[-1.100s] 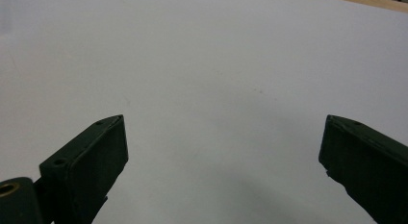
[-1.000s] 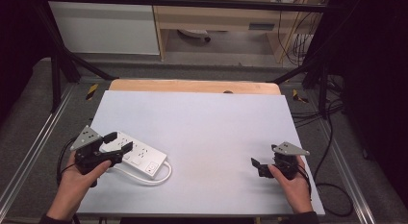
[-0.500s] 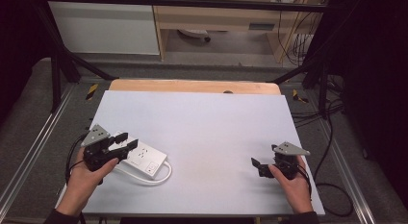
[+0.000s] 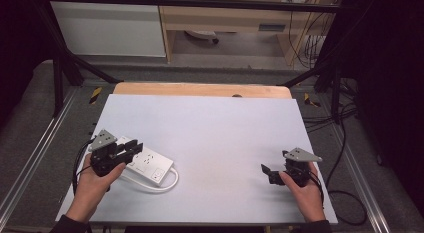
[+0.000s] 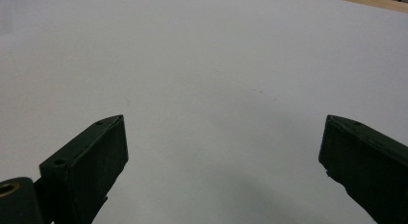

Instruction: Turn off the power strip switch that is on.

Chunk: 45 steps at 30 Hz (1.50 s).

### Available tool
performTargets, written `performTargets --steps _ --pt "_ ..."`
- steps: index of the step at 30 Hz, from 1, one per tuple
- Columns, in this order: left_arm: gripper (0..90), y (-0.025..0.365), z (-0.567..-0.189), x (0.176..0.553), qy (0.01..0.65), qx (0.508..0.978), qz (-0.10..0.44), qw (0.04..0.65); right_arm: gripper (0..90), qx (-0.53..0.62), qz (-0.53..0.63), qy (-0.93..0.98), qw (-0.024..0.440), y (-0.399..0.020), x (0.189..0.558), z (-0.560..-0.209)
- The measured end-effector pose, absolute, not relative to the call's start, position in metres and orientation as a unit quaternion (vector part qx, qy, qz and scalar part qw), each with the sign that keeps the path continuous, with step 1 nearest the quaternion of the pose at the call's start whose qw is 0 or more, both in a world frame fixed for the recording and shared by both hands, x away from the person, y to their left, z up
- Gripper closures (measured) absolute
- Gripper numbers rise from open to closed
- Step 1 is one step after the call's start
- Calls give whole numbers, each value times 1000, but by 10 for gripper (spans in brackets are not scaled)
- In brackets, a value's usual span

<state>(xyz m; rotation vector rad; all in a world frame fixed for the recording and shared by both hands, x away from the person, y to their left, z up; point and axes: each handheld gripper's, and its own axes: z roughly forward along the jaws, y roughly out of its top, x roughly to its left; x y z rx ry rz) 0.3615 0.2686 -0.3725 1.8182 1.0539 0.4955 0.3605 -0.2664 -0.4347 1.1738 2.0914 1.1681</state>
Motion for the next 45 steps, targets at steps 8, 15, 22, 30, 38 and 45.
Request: performTargets --steps 8,15,22,30,38,45 --pt "802 270 -377 360 431 746 195 468 35 427 425 763 236 -266 360 -435" --pt "855 272 -382 358 435 748 191 464 35 427 424 762 239 -267 361 -435" --pt "884 273 -388 357 436 751 190 458 35 427 423 763 237 -266 360 -435" --pt "900 277 -395 358 439 757 183 448 35 426 422 764 237 -266 360 -435" --pt "900 280 -401 360 445 759 175 443 35 425 423 764 237 -266 360 -435" --pt "900 283 -407 361 452 759 169 437 35 425 422 766 236 -266 360 -435"
